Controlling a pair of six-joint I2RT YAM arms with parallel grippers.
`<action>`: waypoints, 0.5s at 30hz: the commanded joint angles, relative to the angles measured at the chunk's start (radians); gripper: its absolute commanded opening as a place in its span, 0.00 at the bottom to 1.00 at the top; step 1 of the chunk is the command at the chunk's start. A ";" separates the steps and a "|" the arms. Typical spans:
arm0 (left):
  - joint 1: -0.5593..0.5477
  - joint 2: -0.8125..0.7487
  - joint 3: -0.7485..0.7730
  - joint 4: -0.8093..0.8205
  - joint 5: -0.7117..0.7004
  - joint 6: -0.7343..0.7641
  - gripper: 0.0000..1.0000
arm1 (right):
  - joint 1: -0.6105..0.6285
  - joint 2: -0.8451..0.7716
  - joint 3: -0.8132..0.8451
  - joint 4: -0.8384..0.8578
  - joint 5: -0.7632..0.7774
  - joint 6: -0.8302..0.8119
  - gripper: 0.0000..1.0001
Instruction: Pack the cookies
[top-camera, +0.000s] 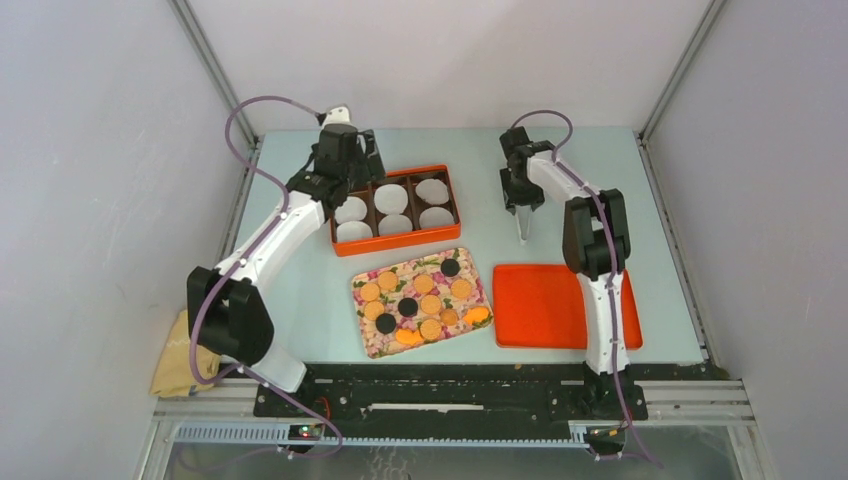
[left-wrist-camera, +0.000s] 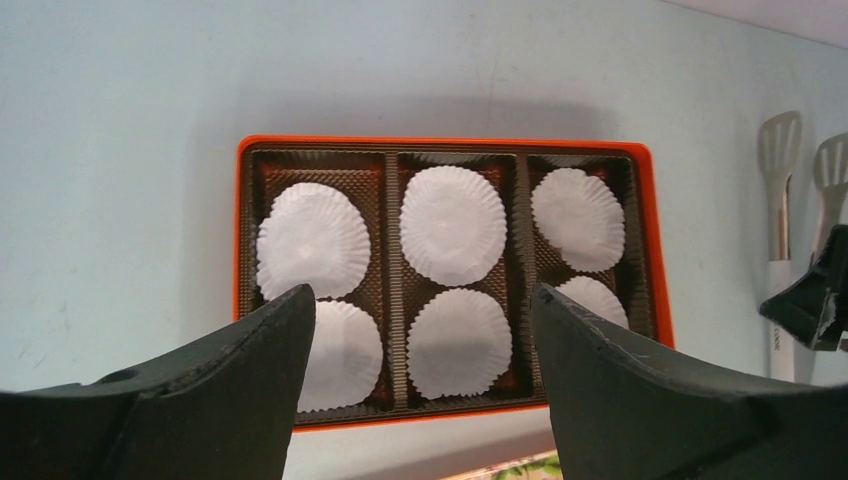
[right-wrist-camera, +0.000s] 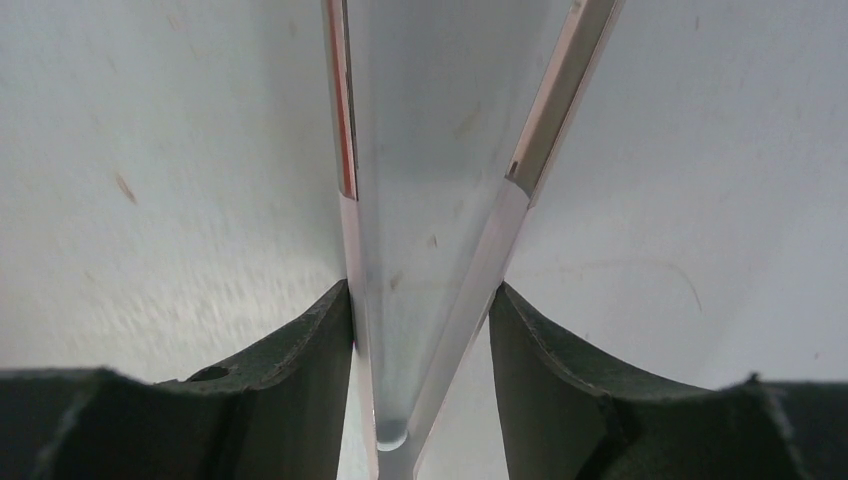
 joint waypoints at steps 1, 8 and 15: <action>-0.024 0.033 0.135 0.044 0.072 0.024 0.83 | 0.012 -0.188 -0.084 0.051 -0.004 0.011 0.28; -0.044 0.083 0.188 0.045 0.126 0.004 0.82 | 0.027 -0.324 -0.130 0.049 -0.006 0.009 0.28; -0.048 0.220 0.340 0.026 0.218 -0.002 0.82 | 0.059 -0.444 -0.196 0.070 -0.052 0.009 0.27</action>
